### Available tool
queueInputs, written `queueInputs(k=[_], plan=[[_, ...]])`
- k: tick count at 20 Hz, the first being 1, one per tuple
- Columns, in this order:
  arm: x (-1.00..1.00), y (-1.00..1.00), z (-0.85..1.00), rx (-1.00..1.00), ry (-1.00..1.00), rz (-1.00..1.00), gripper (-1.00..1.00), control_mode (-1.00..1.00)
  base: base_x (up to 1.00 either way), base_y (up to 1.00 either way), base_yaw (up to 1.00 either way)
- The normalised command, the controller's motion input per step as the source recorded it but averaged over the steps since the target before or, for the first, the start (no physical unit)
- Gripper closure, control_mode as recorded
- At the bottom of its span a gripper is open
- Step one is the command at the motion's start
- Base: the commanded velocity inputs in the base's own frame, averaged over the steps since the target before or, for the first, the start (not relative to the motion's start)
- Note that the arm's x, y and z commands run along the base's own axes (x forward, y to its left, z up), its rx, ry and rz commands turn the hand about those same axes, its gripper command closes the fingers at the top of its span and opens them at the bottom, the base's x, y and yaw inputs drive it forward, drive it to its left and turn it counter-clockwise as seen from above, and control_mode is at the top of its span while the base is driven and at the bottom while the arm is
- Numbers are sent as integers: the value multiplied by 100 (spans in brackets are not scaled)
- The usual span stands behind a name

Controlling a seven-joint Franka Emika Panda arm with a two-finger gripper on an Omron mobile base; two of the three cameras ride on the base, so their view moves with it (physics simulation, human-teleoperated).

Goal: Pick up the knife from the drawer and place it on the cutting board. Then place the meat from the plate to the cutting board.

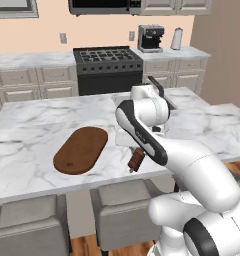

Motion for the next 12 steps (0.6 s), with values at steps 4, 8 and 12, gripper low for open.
queueInputs(k=[4, 8, 12], plan=[[0, 0, 0, 0, 0, 0, 100, 100, 39, 86, 58], [0, 0, 0, 0, 0, 0, 100, 100, -8, 100, 65], [0, 0, 0, 0, 0, 0, 100, 100, -67, 83, 40]])
